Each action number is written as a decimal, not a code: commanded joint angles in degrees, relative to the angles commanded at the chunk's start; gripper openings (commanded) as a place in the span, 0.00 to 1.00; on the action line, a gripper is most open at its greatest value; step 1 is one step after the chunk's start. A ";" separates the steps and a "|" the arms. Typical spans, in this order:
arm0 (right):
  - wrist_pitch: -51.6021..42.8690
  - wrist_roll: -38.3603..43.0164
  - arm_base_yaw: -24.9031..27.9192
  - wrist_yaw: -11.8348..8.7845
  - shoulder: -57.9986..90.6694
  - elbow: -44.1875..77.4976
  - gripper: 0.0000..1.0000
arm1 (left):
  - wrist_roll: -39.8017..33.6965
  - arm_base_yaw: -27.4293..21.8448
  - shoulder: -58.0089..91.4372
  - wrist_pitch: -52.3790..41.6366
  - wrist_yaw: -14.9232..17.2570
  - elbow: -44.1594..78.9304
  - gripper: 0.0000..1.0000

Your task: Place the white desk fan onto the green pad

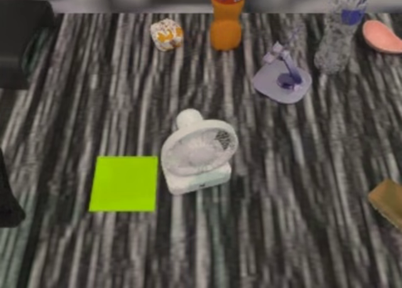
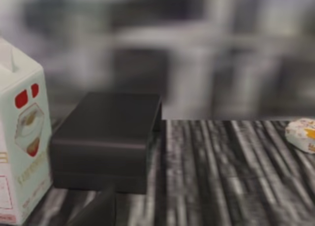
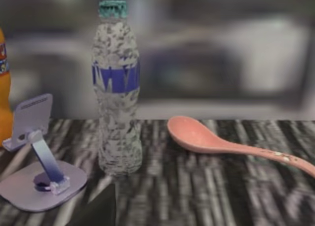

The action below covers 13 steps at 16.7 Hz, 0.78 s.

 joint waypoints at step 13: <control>0.00 0.00 0.00 0.00 0.00 0.00 1.00 | 10.53 -11.01 32.49 -28.01 1.27 28.82 1.00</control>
